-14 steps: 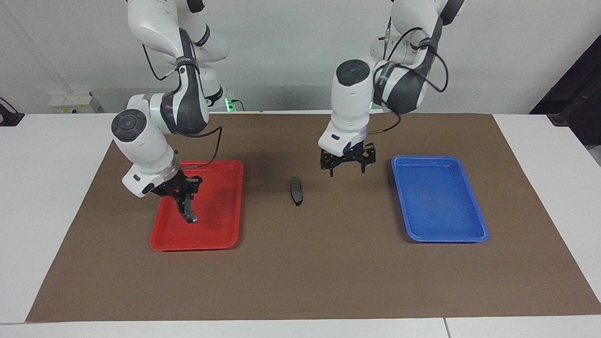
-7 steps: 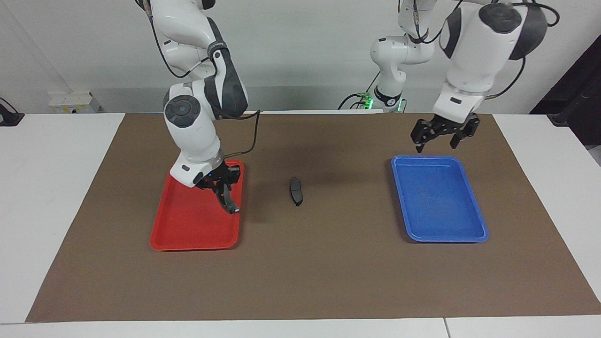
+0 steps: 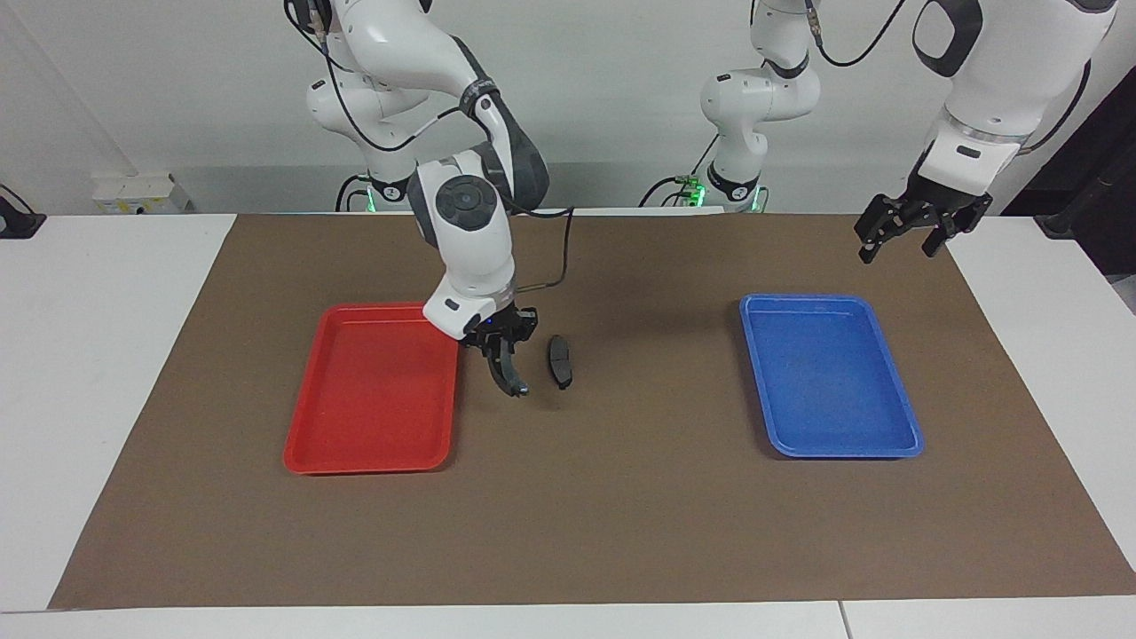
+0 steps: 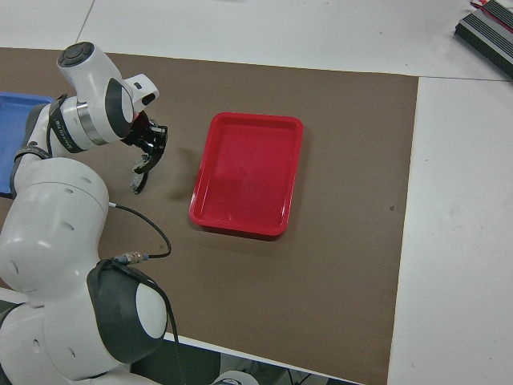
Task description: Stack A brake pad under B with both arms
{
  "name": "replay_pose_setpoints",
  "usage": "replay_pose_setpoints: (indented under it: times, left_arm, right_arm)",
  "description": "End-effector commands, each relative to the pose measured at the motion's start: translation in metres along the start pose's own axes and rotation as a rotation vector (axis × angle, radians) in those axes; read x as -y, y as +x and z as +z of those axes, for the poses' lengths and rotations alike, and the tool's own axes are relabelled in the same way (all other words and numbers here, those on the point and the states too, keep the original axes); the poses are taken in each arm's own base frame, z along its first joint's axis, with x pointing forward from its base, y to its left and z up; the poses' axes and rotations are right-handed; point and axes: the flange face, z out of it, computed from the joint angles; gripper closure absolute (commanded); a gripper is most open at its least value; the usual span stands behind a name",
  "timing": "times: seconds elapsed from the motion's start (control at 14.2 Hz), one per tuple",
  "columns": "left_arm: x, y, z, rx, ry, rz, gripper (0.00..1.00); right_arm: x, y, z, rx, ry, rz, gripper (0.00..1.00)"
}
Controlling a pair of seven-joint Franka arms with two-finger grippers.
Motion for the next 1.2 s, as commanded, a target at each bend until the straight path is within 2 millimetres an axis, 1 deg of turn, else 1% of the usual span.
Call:
replay_pose_setpoints:
  times: [0.0, 0.07, 0.14, 0.28, 0.56, 0.77, 0.85, 1.13]
  left_arm:
    - [-0.007, -0.011, -0.005, 0.002, -0.01, 0.006, 0.0]
    - [-0.01, -0.012, -0.005, 0.003, -0.011, 0.011, 0.0]
    - [-0.009, -0.012, -0.004, 0.002, -0.011, 0.009, 0.0]
    - [-0.011, -0.013, -0.005, -0.003, -0.011, 0.012, 0.0]
    - [-0.004, -0.01, 0.001, 0.011, -0.011, 0.003, 0.0]
    - [-0.001, -0.01, 0.004, 0.025, -0.01, -0.003, 0.0]
    - [-0.001, -0.009, 0.005, 0.026, -0.01, -0.002, 0.0]
    - [-0.001, -0.009, 0.006, 0.029, -0.01, -0.003, 0.0]
  right_arm:
    - [0.026, 0.001, 0.016, -0.022, 0.027, 0.014, 0.99]
    - [0.027, 0.001, 0.02, -0.023, 0.028, 0.015, 0.99]
    - [0.033, 0.0, 0.024, -0.024, 0.027, 0.009, 0.99]
    - [0.039, -0.001, 0.04, -0.022, 0.023, 0.0, 0.99]
    - [0.044, -0.009, 0.053, 0.002, 0.015, -0.01, 0.99]
    - [0.045, -0.012, 0.057, 0.01, 0.012, -0.013, 0.98]
    - [0.05, -0.016, 0.059, 0.012, 0.012, -0.021, 0.98]
    - [0.05, -0.02, 0.064, 0.029, 0.029, -0.009, 0.98]
